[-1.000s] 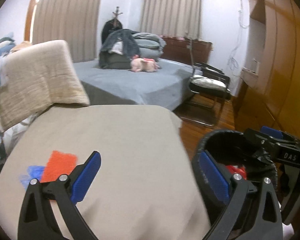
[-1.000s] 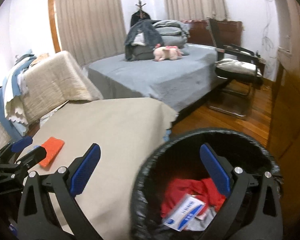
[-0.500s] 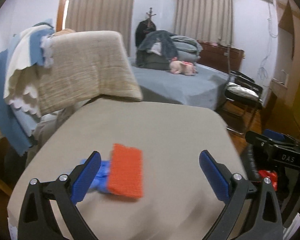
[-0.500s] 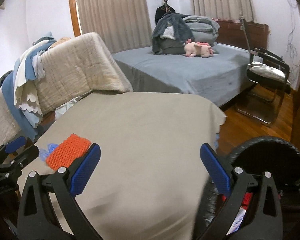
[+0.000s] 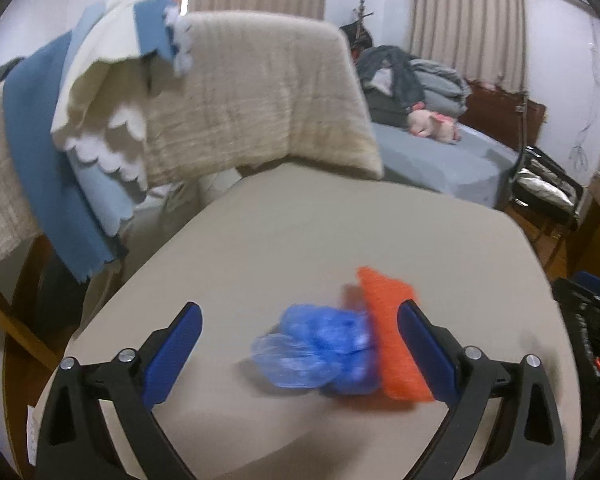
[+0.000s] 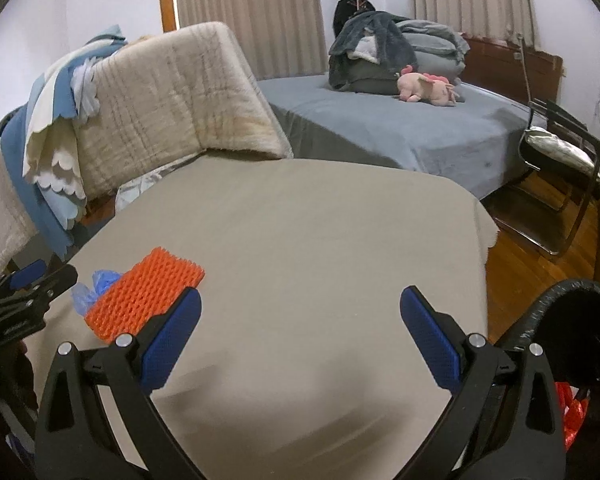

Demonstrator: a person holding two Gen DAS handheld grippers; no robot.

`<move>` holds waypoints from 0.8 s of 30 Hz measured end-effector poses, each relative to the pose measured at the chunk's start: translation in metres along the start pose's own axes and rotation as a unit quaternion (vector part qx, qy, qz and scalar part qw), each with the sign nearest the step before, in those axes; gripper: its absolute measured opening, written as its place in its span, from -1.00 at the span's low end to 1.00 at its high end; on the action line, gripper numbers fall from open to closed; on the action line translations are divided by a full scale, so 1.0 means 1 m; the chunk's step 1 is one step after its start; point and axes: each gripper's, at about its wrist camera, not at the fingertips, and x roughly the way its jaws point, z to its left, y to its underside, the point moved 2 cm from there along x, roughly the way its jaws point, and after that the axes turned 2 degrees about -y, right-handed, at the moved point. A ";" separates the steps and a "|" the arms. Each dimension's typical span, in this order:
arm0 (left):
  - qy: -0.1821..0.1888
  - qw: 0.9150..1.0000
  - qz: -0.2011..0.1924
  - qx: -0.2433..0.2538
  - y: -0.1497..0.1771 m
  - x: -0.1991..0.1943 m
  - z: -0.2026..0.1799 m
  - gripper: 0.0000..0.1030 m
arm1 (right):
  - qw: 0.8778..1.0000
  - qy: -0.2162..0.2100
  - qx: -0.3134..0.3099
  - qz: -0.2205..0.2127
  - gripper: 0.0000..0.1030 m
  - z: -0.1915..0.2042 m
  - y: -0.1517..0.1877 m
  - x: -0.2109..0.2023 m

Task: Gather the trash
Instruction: 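Close the left tool on the blue gloves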

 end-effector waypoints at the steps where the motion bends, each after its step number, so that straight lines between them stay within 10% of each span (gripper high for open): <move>1: -0.001 1.000 0.003 -0.003 0.001 0.003 0.004 0.84 | 1.000 0.000 -0.004 0.002 0.88 0.002 0.000 0.003; 24: 0.096 0.990 0.097 -0.022 0.019 0.060 -0.015 0.42 | 0.999 -0.002 -0.032 0.026 0.88 0.016 0.008 0.024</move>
